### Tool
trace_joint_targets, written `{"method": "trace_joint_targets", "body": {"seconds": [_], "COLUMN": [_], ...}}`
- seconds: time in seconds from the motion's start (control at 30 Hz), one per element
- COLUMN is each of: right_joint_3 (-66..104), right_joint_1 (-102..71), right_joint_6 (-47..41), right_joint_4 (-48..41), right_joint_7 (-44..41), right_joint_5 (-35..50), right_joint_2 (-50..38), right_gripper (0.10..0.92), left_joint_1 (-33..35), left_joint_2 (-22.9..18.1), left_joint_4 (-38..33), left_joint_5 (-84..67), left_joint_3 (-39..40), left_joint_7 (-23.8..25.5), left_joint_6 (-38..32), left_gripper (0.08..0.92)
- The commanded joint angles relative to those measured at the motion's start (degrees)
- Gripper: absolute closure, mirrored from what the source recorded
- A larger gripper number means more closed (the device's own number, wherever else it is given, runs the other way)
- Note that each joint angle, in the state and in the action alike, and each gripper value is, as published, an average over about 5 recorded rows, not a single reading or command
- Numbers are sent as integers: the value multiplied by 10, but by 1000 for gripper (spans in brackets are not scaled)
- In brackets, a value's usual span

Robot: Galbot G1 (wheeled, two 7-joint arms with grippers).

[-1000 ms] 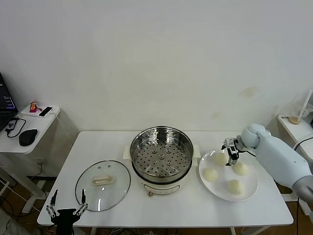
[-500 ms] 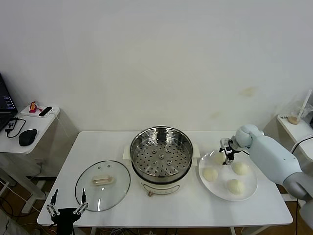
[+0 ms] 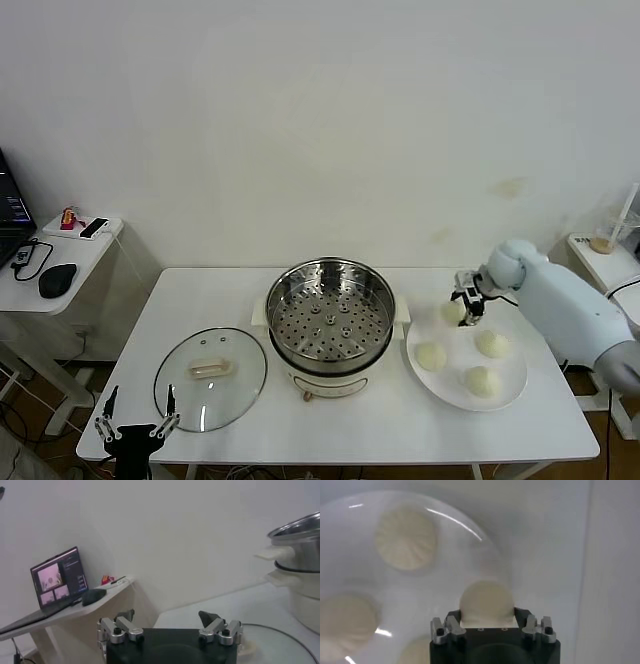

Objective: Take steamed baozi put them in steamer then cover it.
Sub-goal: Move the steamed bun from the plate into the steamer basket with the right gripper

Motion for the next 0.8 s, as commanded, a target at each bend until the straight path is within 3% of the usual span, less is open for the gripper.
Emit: {"method": "trace_joint_targets", "body": {"seconds": [0.03, 0.53, 0.8], "right_joint_3": [-74, -239, -335], "right_joint_1": [123, 295, 300], "right_joint_6": [-4, 21, 83], "right_joint_4": [66, 127, 130], "right_joint_7": [-6, 23, 45], "right_joint_5": [91, 218, 231], "right_joint_2": [-37, 71, 168], "right_gripper": [364, 364, 364], "left_joint_1": [-3, -6, -5], "left_joint_2": [3, 10, 17], "left_joint_4": [0, 4, 3], "left_joint_5": [-3, -16, -25], "left_joint_3": [2, -13, -27], "left_joint_7": [0, 1, 1], "left_joint_6": [0, 0, -1], "left_gripper": [177, 177, 177]}}
